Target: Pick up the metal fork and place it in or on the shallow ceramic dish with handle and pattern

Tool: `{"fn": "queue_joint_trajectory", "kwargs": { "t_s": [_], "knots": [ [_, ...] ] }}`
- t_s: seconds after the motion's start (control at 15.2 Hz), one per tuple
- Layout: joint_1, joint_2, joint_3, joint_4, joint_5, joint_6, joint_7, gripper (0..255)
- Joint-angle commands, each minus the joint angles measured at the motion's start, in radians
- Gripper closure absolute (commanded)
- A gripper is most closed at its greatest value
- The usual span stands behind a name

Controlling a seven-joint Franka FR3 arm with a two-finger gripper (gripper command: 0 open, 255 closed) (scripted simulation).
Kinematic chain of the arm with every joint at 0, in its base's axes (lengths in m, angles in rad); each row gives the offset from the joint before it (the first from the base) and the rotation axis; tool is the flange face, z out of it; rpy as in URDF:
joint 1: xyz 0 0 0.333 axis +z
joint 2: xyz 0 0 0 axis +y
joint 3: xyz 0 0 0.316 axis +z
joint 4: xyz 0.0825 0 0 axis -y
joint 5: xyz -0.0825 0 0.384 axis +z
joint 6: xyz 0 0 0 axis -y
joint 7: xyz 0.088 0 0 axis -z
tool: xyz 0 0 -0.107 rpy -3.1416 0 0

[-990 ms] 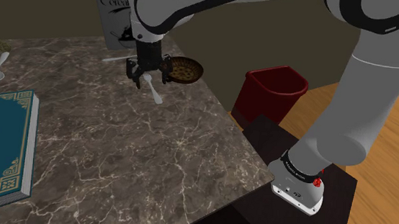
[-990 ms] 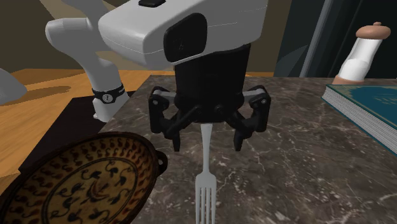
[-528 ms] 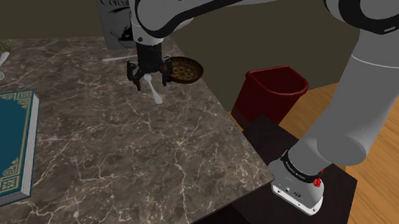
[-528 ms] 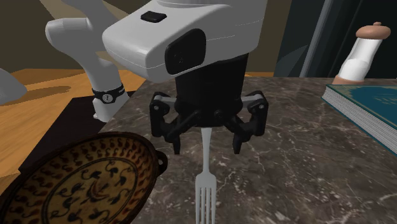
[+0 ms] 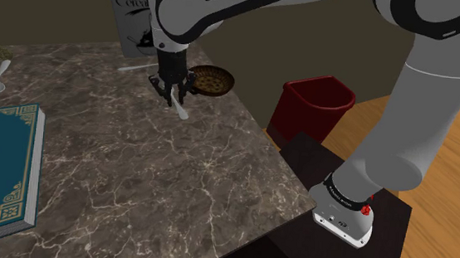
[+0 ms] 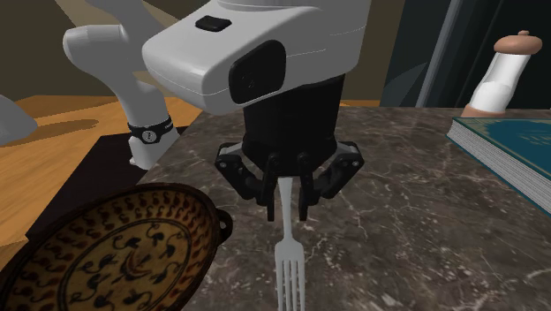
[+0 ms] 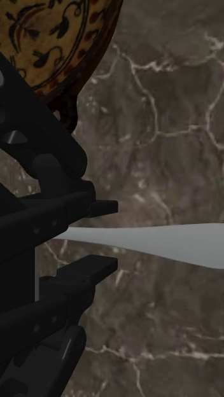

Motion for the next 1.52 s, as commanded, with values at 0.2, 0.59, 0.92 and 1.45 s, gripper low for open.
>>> {"fn": "queue_joint_trajectory", "kwargs": {
  "t_s": [0.2, 0.59, 0.92, 1.45],
  "knots": [
    [-0.001, -0.005, 0.001, 0.007, 0.002, -0.012, 0.000, 255],
    [-0.003, -0.034, 0.003, 0.051, 0.010, -0.084, -0.001, 255],
    [-0.005, -0.053, 0.005, 0.095, 0.016, -0.145, 0.000, 255],
    [-0.005, -0.072, 0.007, 0.179, 0.021, -0.247, 0.004, 255]
  ]
}}
